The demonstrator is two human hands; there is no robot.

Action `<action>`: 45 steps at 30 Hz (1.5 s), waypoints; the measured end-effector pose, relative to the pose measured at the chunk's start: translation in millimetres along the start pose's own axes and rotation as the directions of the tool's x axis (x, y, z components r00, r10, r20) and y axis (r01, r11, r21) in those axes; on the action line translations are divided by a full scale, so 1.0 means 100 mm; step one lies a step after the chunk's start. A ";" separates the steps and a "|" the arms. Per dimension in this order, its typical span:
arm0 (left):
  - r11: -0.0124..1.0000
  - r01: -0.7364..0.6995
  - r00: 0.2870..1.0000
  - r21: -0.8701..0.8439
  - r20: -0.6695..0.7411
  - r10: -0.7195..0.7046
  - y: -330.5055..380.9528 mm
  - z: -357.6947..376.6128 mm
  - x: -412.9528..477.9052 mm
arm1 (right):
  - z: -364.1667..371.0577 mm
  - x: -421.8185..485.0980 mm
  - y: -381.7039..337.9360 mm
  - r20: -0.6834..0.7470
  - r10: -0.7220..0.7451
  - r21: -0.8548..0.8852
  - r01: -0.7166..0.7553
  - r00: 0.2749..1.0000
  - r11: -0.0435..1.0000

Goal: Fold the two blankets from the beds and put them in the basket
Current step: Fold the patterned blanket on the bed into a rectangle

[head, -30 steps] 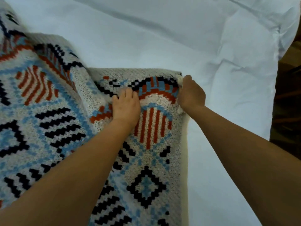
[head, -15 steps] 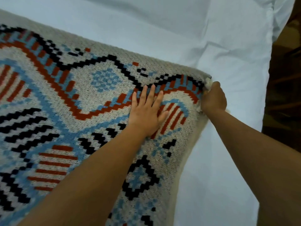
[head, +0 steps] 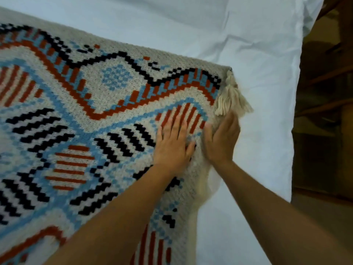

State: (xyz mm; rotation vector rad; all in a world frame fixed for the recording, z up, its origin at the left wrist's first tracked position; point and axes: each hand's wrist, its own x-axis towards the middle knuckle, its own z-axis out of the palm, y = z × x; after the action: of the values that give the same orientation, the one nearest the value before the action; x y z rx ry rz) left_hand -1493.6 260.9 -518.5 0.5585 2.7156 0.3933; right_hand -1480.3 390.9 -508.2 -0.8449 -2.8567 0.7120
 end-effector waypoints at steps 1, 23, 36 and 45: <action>1.000 -0.022 1.000 -0.010 0.014 0.023 0.04 0.06 -0.20 | 0.01 -0.28 0.03 0.055 0.021 -0.004 -0.021 0.998 1.000; 0.991 0.128 0.986 -0.044 0.116 -0.122 0.57 0.78 -2.89 | -0.41 -1.70 0.57 0.442 0.159 0.060 -0.207 0.883 0.977; 0.933 0.358 0.914 -0.034 0.214 -0.344 0.94 1.04 -3.70 | -0.44 -2.85 0.58 0.709 0.282 0.211 -0.576 0.646 0.790; 0.788 0.525 0.850 -0.322 0.235 -0.471 0.69 1.07 -3.89 | -0.34 -3.27 0.26 0.751 0.325 0.191 -0.660 0.575 0.726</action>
State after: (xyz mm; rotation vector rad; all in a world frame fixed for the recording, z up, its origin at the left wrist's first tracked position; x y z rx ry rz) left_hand -1094.3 178.6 -487.1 -0.2375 2.4242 0.6733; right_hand -1184.5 250.7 -471.8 -1.6239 -2.6813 2.0783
